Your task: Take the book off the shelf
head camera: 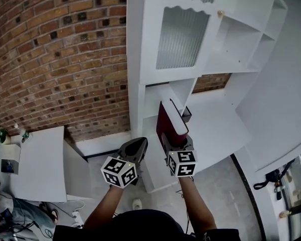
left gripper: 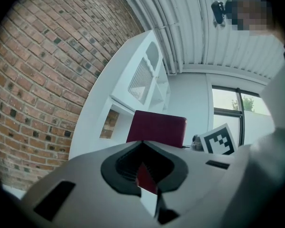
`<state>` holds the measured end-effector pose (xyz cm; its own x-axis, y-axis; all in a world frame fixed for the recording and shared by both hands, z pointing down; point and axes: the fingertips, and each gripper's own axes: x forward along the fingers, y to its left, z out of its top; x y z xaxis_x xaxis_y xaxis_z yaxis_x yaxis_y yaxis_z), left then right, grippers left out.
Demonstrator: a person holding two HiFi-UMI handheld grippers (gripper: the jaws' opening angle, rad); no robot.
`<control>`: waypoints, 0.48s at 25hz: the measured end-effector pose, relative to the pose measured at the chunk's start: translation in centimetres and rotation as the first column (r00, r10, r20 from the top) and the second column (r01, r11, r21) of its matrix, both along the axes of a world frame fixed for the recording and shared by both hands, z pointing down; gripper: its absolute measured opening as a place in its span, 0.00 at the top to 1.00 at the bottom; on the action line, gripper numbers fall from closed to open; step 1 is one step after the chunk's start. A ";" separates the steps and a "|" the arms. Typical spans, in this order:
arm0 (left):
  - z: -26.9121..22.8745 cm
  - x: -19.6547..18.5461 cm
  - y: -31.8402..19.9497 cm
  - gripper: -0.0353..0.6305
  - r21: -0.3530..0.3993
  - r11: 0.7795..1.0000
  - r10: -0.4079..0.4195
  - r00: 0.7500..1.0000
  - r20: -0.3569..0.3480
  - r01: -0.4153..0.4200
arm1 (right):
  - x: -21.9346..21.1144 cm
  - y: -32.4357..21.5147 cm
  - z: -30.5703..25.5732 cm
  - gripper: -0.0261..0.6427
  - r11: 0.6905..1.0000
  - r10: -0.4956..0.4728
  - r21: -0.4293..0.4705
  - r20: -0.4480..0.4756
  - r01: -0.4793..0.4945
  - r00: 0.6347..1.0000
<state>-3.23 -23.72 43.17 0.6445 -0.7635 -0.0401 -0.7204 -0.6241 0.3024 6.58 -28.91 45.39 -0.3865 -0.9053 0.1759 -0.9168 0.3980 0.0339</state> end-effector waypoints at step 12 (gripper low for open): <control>-1.1 4.2 4.7 0.92 0.037 0.999 -0.025 1.000 -0.007 0.025 | 4.6 5.4 0.2 0.61 1.000 -0.003 -0.006 0.017 0.003 1.000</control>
